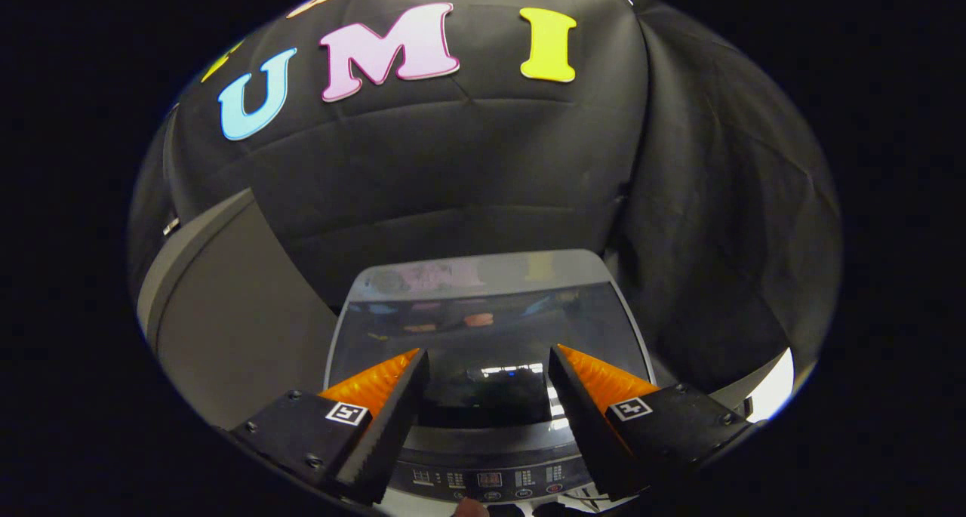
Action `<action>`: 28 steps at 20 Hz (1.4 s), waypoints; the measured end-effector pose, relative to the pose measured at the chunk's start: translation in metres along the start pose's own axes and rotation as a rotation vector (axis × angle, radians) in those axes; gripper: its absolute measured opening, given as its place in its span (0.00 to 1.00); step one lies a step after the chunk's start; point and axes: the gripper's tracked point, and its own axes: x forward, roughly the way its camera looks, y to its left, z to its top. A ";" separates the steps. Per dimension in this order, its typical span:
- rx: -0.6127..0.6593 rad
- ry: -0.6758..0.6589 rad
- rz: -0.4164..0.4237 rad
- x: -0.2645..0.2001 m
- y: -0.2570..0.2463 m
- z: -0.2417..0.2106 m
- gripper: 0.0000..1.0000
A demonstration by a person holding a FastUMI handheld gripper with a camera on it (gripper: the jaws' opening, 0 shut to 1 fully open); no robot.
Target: Put the clothes into the washing machine and then close the washing machine lid.
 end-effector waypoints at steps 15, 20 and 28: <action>-0.030 -0.243 0.122 -0.081 0.064 0.090 1.00; 0.002 -0.437 0.178 -0.128 0.073 0.156 1.00; -0.003 -0.708 0.156 -0.204 0.044 0.227 0.99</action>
